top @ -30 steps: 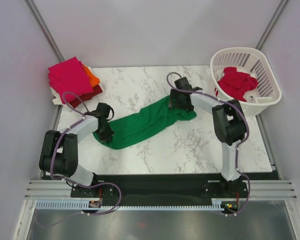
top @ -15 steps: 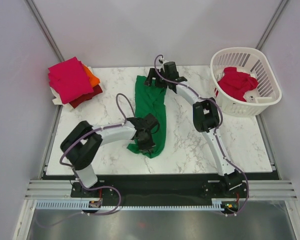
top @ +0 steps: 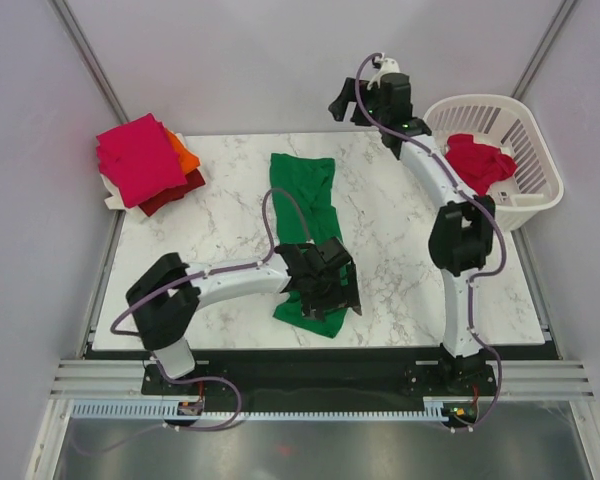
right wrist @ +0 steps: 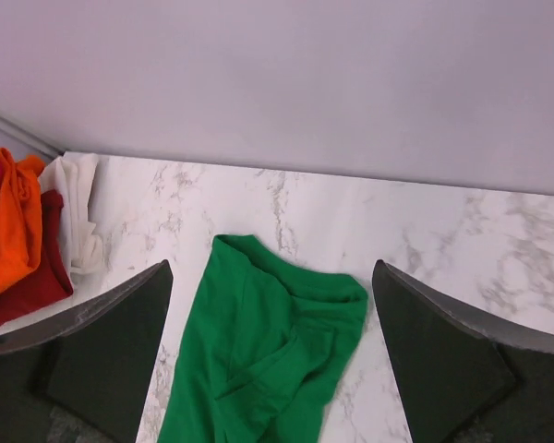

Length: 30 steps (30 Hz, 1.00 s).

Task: Fold and stack the t-shirts
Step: Fold the tshirt

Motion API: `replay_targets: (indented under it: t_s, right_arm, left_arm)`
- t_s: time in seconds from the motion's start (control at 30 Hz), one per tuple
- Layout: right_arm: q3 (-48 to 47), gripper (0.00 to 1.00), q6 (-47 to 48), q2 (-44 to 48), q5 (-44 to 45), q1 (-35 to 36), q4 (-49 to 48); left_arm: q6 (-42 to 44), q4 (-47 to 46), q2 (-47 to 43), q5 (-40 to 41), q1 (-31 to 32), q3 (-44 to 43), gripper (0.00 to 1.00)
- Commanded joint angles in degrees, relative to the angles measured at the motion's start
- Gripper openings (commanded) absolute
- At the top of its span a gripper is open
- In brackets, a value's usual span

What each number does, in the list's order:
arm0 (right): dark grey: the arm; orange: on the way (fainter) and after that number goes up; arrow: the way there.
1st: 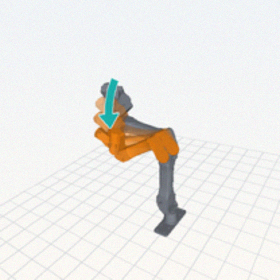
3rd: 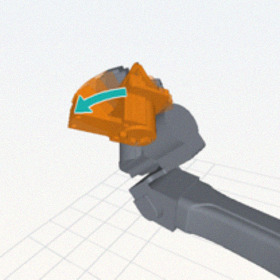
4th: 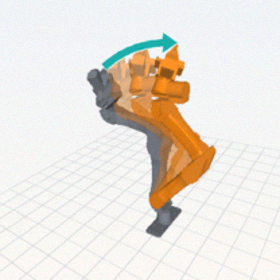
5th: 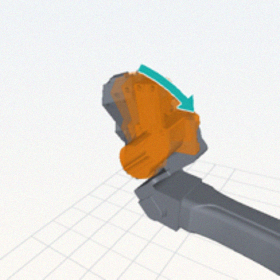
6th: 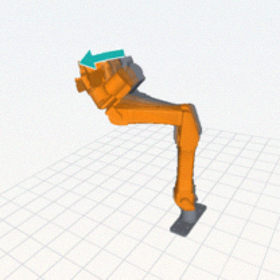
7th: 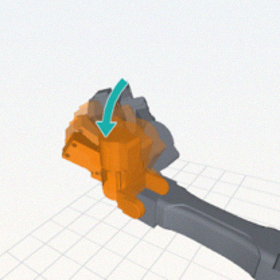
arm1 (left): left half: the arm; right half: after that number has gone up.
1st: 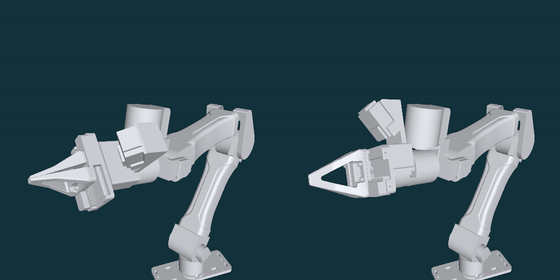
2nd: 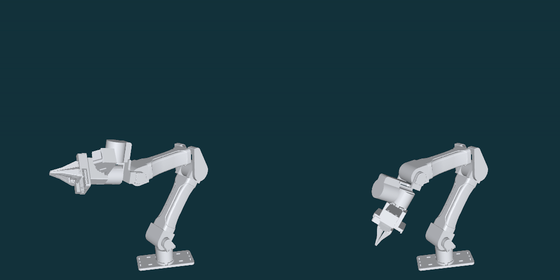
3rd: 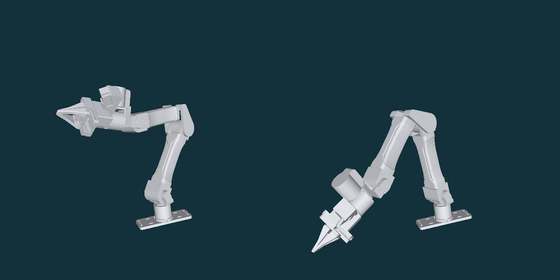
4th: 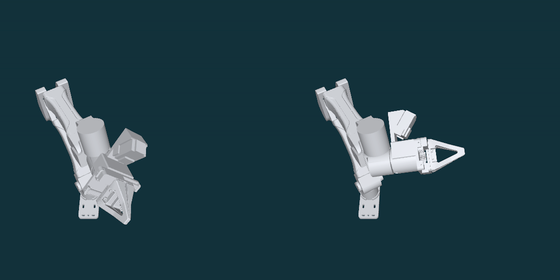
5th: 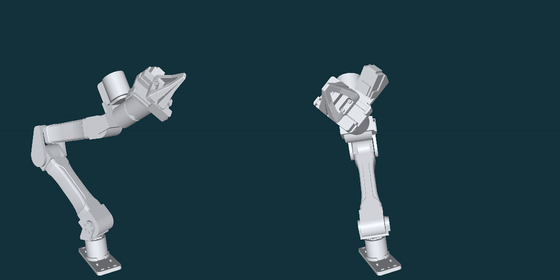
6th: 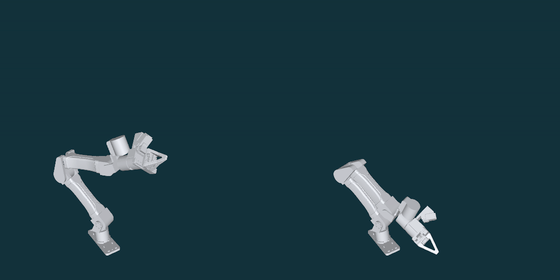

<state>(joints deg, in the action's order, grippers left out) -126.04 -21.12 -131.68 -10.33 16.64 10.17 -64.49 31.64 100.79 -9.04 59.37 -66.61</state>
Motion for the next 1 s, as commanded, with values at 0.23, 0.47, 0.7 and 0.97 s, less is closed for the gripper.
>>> replay_targets:
  t_s: [0.23, 0.47, 0.7, 0.97]
  right_arm:
    - [39.2, 0.98, -6.9, 34.6, 7.3, 0.3, 5.6]
    - [73.4, 0.89, -12.7, 55.6, 2.9, 10.7, 6.7]
    - [95.1, 0.71, -21.5, 75.7, -3.6, 16.7, 9.2]
    - [107.2, 0.58, -29.9, 76.4, -5.4, 23.3, -2.2]
  left_arm:
    - [4.6, 17.1, -19.8, 23.2, 2.3, -7.5, 1.00]
    - [13.0, 17.0, -19.4, 26.0, -3.8, -0.7, 0.99]
    - [16.9, 17.2, -27.7, 28.0, -8.3, 2.7, 0.98]
    - [18.1, 17.2, -34.4, 27.7, -11.8, 6.9, 0.97]
